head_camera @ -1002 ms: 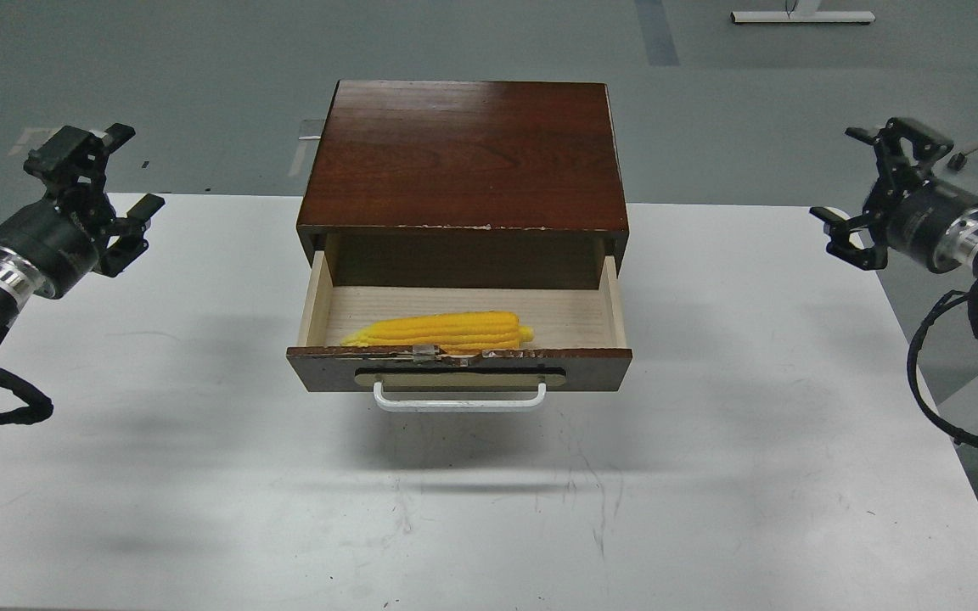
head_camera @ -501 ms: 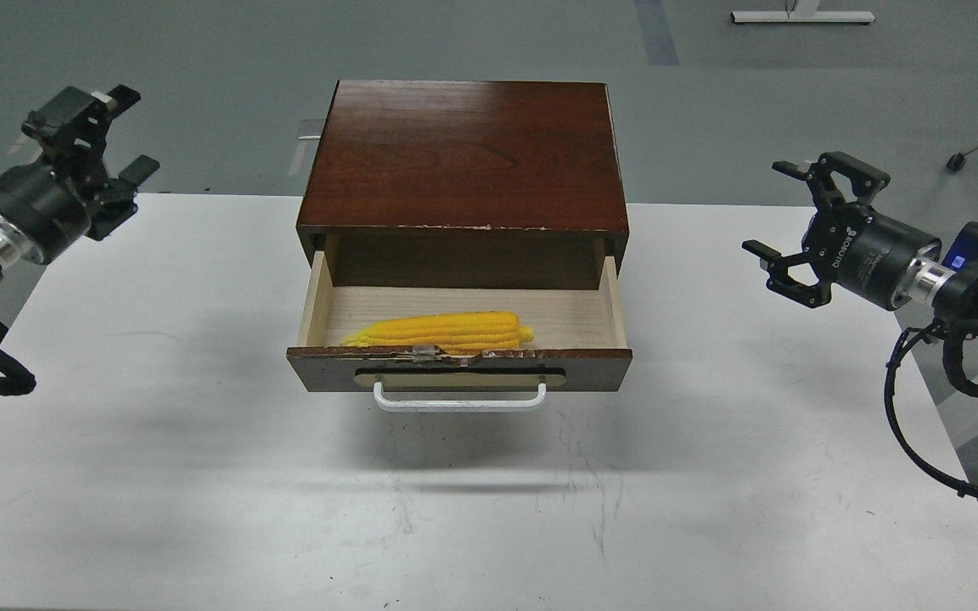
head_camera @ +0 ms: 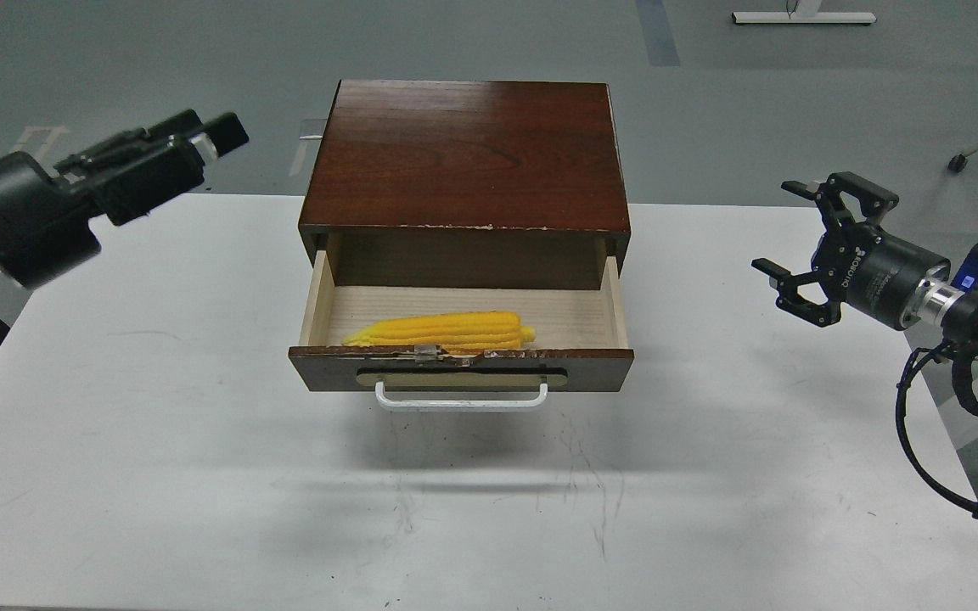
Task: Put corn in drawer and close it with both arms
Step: 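Swing the left gripper toward the drawer front near the handle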
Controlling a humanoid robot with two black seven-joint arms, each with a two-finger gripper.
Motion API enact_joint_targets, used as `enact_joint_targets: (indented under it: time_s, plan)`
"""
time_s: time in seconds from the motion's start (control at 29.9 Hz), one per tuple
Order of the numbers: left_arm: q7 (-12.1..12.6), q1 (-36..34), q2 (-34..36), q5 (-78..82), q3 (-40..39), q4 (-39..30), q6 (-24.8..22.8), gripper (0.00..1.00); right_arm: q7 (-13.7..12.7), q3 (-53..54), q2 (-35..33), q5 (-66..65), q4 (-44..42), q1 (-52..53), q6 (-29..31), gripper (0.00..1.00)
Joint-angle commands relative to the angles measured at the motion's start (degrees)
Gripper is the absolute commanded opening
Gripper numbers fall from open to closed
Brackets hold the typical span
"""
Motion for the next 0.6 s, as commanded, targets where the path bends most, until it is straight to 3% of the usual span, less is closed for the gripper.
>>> enact_joint_targets:
  time_s: [0.0,0.13,0.23,0.27,0.3,0.33,0.37,0.57]
  plan:
    - [0.0,2.3,-2.1,-1.9,0.3,-0.5,-4.2,0.0,0.8,0.1,-0.1,-2.0,-0.1,-0.9,0.0,0.97]
    - [0.0,2.9,-2.4,-1.9,0.4,-0.5,-5.2,0.0,1.1,-0.1,-0.3,-2.1,-0.2,-1.5,0.0,0.97]
    - [0.0,3.2,-2.0,-2.6,0.4,-0.6,-14.3,0.0,1.1,-0.5,-0.3,-2.3,-0.4,-1.8,0.0,0.97]
    - [0.0,3.1,-1.7,-5.7,0.3,-0.7,-19.7,0.0,1.1,-0.5,-0.3,-2.9,-0.7,-2.0,0.0,0.97]
    - [0.0,3.1,-1.7,-5.7,0.3,-0.7,-19.8,0.0,1.1,-0.5,-0.3,-2.9,-0.7,-2.0,0.0,0.97]
    - [0.0,3.1,-1.2,-11.4,0.0,-0.6,-26.5,0.0,1.3,-0.5,-0.3,-3.5,-1.3,-2.0,0.0,0.97]
    - [0.0,3.1,-0.3,-17.6,-0.5,-0.6,-28.9,0.0,1.4,-0.5,-0.3,-3.6,-1.6,-2.0,0.0,0.97]
    - [0.0,3.2,0.8,-23.5,-5.2,-0.6,-28.9,0.0,1.4,-1.3,0.2,-4.2,-5.1,-2.7,0.0,0.97]
